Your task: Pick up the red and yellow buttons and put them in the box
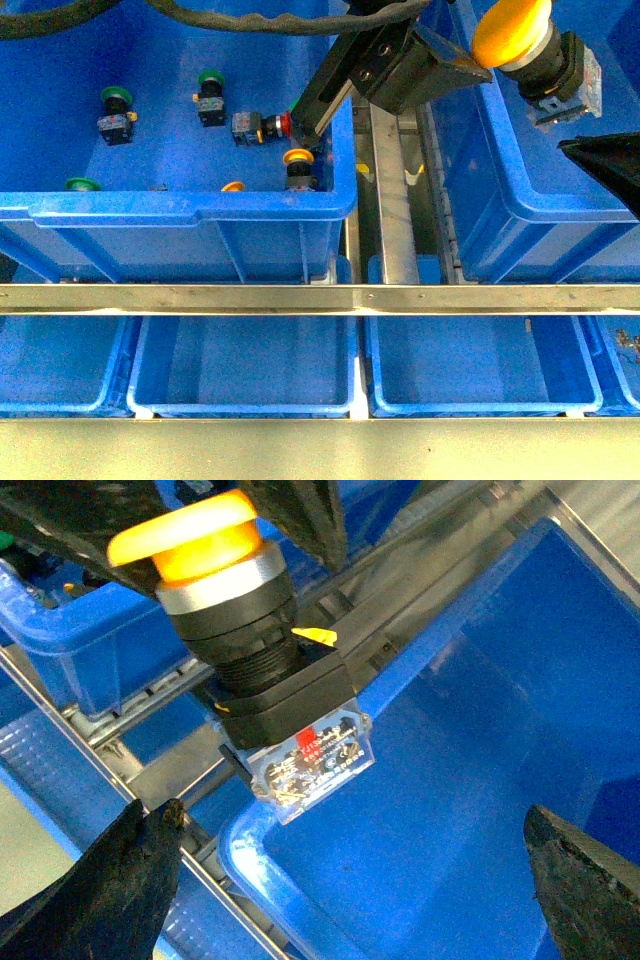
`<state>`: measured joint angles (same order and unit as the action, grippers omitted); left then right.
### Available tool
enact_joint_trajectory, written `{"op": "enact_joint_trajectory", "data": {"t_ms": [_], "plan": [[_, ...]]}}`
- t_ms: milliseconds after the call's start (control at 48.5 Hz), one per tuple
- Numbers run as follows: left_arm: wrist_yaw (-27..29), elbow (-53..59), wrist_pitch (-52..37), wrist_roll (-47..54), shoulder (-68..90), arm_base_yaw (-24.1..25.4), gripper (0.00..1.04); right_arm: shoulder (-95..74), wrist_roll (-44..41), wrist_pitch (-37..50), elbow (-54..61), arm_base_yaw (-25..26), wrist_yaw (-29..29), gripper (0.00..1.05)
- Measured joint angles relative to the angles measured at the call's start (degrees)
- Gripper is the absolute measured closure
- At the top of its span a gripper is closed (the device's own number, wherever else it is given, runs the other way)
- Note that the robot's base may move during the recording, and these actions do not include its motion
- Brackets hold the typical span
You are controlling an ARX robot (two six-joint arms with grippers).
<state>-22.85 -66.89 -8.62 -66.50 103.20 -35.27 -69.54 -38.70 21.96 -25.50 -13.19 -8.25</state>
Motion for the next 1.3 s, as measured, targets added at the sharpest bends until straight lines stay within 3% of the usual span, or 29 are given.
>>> {"op": "enact_joint_trajectory", "data": {"t_ms": [289,743,1073,1300], "plan": [[0.22,-0.02,0.02,0.66,0.00,-0.37,0.70,-6.38,-3.78,5.42,-3.74,-1.62,-1.95,0.06],[0.90,-0.11,0.20,0.83,0.02,-0.26,0.70,-12.66,-7.28,6.23,-6.80,-1.75,-4.68,0.06],[0.90,-0.50,0.20,0.81,0.02,-0.26,0.70,-12.83,-7.19,6.03,-6.80,-1.75,-5.35,0.60],[1.16,-0.50,0.37,1.11,0.02,-0.26,0.70,-12.83,-6.99,6.12,-6.78,-1.70,-5.38,0.64]]}}
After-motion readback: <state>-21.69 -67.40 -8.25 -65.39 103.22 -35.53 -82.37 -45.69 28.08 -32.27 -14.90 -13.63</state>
